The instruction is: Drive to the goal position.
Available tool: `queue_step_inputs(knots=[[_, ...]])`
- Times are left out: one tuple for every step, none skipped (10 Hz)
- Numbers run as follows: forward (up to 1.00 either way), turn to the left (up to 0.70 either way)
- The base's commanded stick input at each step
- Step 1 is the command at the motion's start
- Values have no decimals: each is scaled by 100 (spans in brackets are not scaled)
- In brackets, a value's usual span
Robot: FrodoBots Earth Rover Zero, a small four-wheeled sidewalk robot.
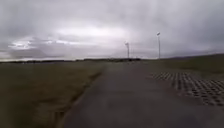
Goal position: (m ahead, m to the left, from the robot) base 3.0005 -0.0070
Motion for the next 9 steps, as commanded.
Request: queue_step_inputs(knots=[[100,0],[100,0],[100,0],[100,0],[100,0],[100,0],[100,0],[100,0],[100,0]])
